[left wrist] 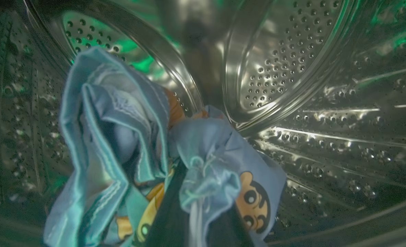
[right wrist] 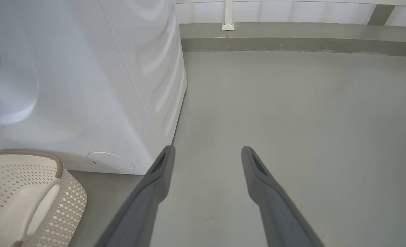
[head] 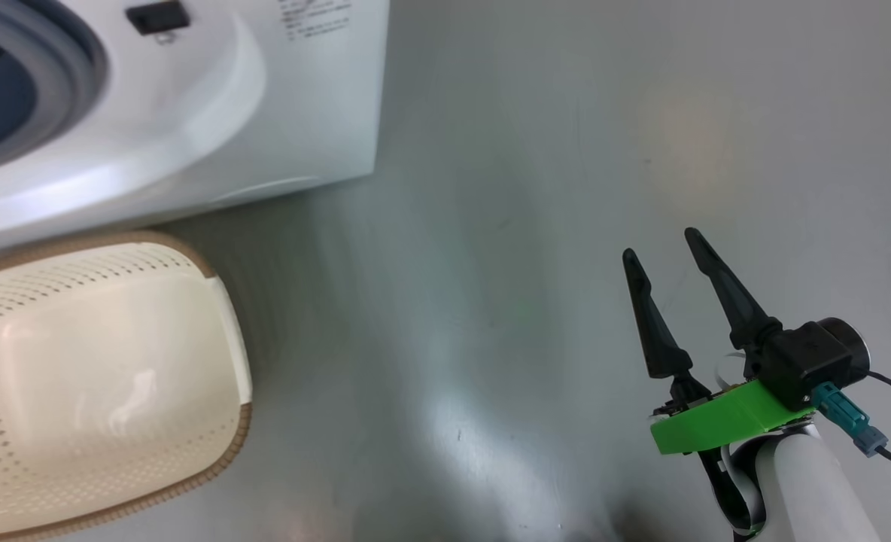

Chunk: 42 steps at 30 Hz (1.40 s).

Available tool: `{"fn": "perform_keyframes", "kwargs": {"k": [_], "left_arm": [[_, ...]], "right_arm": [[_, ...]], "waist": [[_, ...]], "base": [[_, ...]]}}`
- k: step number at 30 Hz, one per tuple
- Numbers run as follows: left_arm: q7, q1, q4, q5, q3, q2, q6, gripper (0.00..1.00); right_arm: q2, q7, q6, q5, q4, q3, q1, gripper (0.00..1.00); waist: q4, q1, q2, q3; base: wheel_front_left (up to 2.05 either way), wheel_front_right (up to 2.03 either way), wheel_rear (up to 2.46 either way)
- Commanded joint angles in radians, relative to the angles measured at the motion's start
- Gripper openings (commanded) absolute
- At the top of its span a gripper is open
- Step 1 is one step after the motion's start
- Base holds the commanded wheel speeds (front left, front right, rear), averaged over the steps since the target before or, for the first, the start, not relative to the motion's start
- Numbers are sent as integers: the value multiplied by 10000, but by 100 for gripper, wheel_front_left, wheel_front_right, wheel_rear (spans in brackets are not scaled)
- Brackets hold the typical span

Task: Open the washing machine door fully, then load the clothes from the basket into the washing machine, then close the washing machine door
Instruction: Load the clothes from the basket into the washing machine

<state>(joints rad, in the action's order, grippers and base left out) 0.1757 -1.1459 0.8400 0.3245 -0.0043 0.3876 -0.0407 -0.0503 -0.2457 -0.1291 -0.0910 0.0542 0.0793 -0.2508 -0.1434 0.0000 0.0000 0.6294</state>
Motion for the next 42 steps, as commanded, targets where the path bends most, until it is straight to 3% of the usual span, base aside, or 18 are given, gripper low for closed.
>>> {"fn": "perform_keyframes", "kwargs": {"k": [1,14,31,32,33,34,42], "left_arm": [[-143,-683,-316,-227,-17,830,-112,0],[-697,-3147,300,-1034,-946,1802,-459,0],[88,-5083,2894,-1546,-1826,1868,-516,0],[154,-5126,2993,-1558,-1864,1861,-527,16],[254,-5162,3065,-1581,-1899,1862,-505,87],[293,-5186,3196,-1512,-1862,1833,-508,100],[583,-5093,3770,-1379,-2042,1705,-686,100]], "right_arm": [[1,-105,-16,-103,-197,229,0,100],[1,-154,-16,-416,-65,543,-320,100],[1,-159,-16,-556,-190,761,-466,100],[1,-159,-16,-561,-188,763,-473,100],[1,-159,-16,-563,-185,762,-476,100],[1,-159,-16,-566,-176,762,-478,100],[1,-160,-16,-490,-138,678,-487,100]], "waist": [[-169,0,0,368],[-765,0,0,1313],[-1144,0,0,1777],[-1143,0,0,1775],[-1140,0,0,1769],[-1137,0,0,1751],[-977,0,0,1484]], "base": [[0,0,0],[0,0,0],[0,0,0],[0,0,0],[0,0,0],[0,0,0],[0,0,0]]}}
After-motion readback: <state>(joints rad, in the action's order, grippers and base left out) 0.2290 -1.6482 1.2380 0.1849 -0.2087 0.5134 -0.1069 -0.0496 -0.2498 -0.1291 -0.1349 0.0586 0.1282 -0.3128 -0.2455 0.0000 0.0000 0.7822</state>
